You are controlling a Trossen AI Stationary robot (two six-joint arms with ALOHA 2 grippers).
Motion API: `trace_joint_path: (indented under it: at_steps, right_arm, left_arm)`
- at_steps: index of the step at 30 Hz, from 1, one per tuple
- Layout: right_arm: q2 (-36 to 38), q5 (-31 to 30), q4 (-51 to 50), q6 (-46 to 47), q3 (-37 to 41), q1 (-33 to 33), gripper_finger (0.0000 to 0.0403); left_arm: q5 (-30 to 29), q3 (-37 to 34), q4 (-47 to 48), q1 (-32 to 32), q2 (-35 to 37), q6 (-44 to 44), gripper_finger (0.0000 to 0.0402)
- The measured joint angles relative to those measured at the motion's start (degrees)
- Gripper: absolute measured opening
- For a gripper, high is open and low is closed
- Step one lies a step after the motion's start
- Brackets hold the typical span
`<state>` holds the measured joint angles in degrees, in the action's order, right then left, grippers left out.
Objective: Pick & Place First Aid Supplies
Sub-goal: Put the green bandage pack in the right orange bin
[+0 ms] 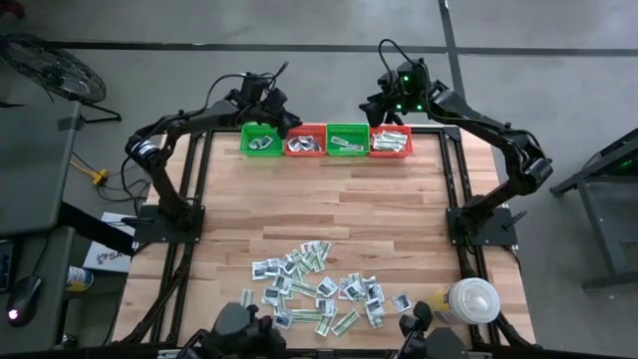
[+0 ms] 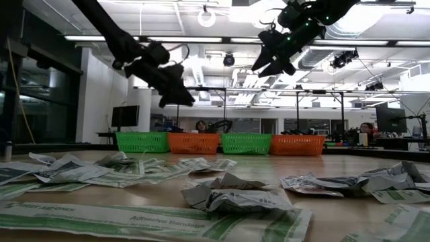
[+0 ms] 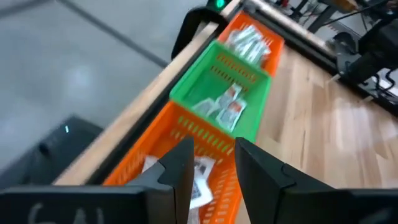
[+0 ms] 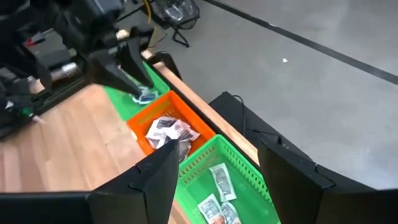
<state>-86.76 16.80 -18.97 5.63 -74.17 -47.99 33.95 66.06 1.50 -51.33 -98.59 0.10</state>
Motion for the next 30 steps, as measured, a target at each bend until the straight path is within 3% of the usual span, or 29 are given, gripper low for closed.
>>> trace_joint_path:
  at_steps: [5,12,21,30]
  right_arm:
    - [0.0,3.17,-0.25,-1.68,0.0,0.0,0.0211]
    - [0.0,7.26,-5.68,-5.39,0.0,0.61,0.0211]
    - [-0.02,7.45,-14.22,-13.01,0.0,6.87,0.021]
    - [-0.02,5.58,-18.55,-14.54,0.0,15.3,0.021]
  left_arm:
    - [-1.38,-0.02,2.32,1.16,4.77,3.11,0.0112]
    - [-8.45,-0.02,14.68,5.71,11.99,8.16,0.0112]
    - [-19.65,-0.03,24.12,19.33,16.04,8.23,0.0112]
    - [-29.1,-5.0,22.71,33.68,16.76,0.22,0.0112]
